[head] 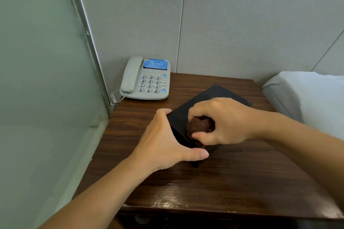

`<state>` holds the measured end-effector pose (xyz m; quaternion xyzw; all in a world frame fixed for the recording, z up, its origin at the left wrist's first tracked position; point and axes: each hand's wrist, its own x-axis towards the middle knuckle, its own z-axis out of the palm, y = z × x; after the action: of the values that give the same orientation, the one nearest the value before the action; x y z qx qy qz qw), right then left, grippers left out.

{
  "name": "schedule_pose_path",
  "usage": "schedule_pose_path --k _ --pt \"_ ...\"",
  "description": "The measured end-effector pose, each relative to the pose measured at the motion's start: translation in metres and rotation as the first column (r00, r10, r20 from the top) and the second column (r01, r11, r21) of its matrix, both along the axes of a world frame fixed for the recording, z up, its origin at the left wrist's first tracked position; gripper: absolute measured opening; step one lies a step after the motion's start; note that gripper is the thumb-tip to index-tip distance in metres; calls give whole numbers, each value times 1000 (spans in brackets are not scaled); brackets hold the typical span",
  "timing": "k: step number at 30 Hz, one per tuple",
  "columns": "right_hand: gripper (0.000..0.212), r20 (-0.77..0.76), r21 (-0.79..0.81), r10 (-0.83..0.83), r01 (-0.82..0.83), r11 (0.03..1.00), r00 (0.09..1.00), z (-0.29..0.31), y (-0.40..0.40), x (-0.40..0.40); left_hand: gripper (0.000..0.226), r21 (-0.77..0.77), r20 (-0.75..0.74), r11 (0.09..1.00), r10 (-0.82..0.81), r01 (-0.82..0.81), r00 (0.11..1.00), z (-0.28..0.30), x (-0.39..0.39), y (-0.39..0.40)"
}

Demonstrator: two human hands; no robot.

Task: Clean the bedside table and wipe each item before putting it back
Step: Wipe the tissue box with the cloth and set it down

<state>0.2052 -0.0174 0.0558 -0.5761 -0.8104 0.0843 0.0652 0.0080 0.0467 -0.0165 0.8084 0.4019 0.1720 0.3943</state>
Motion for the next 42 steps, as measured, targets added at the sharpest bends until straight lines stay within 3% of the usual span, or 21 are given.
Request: schedule_pose_path --k 9,14,17,21,23,25,29,31,33,36,42 --pt "25 -61 220 -137 147 964 989 -21 39 -30 126 5 -42 1000 6 -6 999 4 3 -3" --pt "21 -3 55 -58 58 997 998 -6 -10 -4 136 -6 -46 1000 -15 14 999 9 0 -2" --pt "23 39 75 -215 212 974 976 -4 -7 19 133 19 -66 1000 -13 14 998 10 0 -5" --pt "27 42 128 -527 518 846 849 -5 35 50 123 36 -126 999 -20 24 992 18 2 -6" --pt "27 71 175 -586 568 804 807 -9 45 43 121 42 -145 999 -20 27 989 21 3 -5" --pt "27 67 226 -544 519 825 836 -11 35 18 122 51 -176 998 -26 36 984 24 5 -4" --pt "28 4 185 -293 288 940 956 -12 -10 -24 123 79 -222 996 -34 52 974 27 9 -3" --pt "29 1 162 -310 306 938 951 -11 -14 -12 118 82 -250 995 -37 59 968 29 10 -3" --pt "27 41 166 -444 432 886 895 -10 -1 20 116 85 -279 995 -31 56 960 31 10 -4" --pt "27 62 167 -666 651 741 743 -8 27 79 120 70 -324 996 -21 46 946 32 11 -4" --pt "33 99 263 -738 698 666 667 -21 49 94 116 202 -471 961 -75 190 879 44 33 -3"
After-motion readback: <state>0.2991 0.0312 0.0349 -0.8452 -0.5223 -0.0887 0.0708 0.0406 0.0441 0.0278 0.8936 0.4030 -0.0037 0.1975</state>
